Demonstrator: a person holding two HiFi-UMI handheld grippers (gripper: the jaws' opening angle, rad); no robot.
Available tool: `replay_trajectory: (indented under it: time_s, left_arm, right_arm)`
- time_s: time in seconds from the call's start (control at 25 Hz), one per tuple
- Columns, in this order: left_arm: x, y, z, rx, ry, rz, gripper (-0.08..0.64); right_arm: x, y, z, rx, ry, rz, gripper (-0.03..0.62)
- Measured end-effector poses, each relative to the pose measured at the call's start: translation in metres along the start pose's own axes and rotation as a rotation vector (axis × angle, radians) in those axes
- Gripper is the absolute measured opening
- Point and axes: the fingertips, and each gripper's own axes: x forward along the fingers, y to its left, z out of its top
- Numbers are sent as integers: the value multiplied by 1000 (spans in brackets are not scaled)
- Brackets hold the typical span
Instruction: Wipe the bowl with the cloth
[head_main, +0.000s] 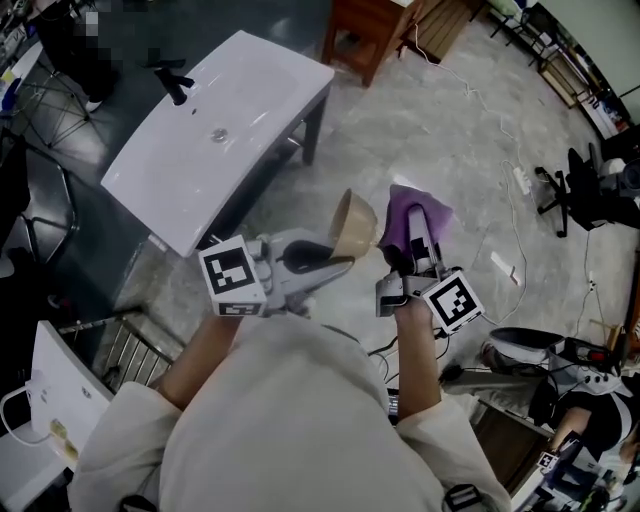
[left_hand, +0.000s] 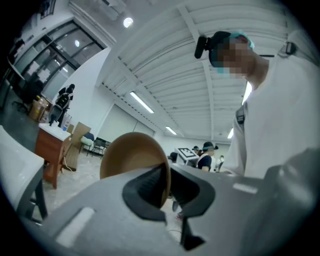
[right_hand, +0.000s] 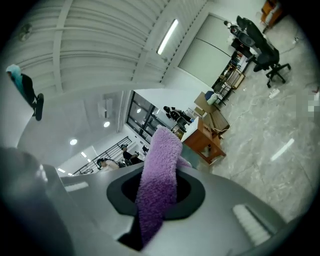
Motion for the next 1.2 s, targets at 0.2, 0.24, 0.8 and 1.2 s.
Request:
replay_trajectory:
  time_s: [0.2, 0.24, 0.8, 1.2]
  left_arm:
    - [-23, 37, 8, 78, 56, 171, 9]
    - [-28, 45, 8, 102, 77, 217, 9]
    - [-102, 110, 22, 304, 261, 691, 9]
    - [-144, 123, 51, 433, 258, 912, 9]
  right_arm:
    - [13, 12, -4, -150, 62, -2, 44]
    - [15, 15, -5, -199, 81, -9, 46]
    - [45, 29, 3, -607, 237, -4, 49]
    - [43, 32, 6, -870, 314, 21, 46]
